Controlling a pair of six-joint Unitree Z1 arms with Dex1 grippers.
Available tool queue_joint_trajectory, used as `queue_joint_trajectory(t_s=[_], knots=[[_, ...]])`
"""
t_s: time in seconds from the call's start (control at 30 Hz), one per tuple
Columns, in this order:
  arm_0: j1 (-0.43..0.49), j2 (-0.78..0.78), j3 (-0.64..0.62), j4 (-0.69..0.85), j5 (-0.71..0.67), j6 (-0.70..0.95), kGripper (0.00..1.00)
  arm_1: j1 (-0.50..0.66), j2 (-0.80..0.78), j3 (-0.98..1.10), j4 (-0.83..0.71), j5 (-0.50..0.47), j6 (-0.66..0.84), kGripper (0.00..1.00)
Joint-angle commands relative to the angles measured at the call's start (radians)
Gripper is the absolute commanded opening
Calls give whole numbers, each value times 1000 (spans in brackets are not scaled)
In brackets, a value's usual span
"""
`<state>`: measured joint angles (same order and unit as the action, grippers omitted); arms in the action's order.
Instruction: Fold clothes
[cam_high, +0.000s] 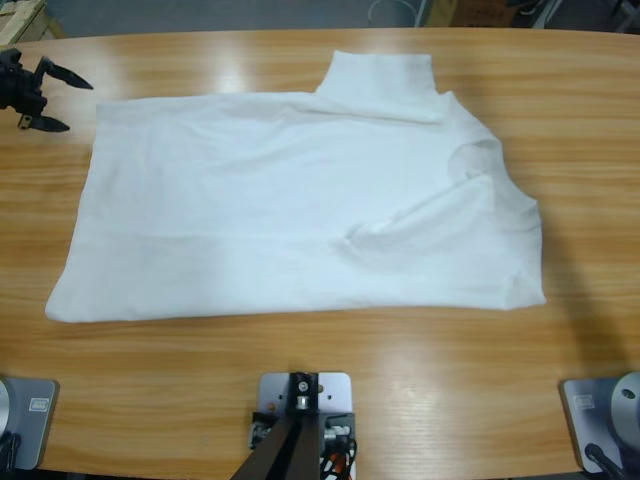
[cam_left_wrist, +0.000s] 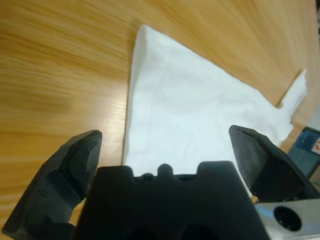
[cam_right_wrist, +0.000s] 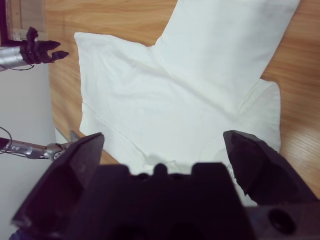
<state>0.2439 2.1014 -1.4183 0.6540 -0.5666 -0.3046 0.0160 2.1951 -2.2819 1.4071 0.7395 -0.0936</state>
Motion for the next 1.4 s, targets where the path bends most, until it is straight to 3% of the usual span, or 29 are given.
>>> queue_joint_trajectory(t_s=[0.03,0.4,0.8,1.4], knots=[[9,123,-64,-7,-42,23,984,-8,63,34,10,-22,-11,973],[-41,190,-142,-5,-77,16,900,-8,75,35,10,-22,-13,973],[-54,193,-168,17,50,-42,899,-8,72,33,10,-20,-14,973],[-91,248,-281,112,50,-98,899,-13,84,33,12,-16,-20,973]])
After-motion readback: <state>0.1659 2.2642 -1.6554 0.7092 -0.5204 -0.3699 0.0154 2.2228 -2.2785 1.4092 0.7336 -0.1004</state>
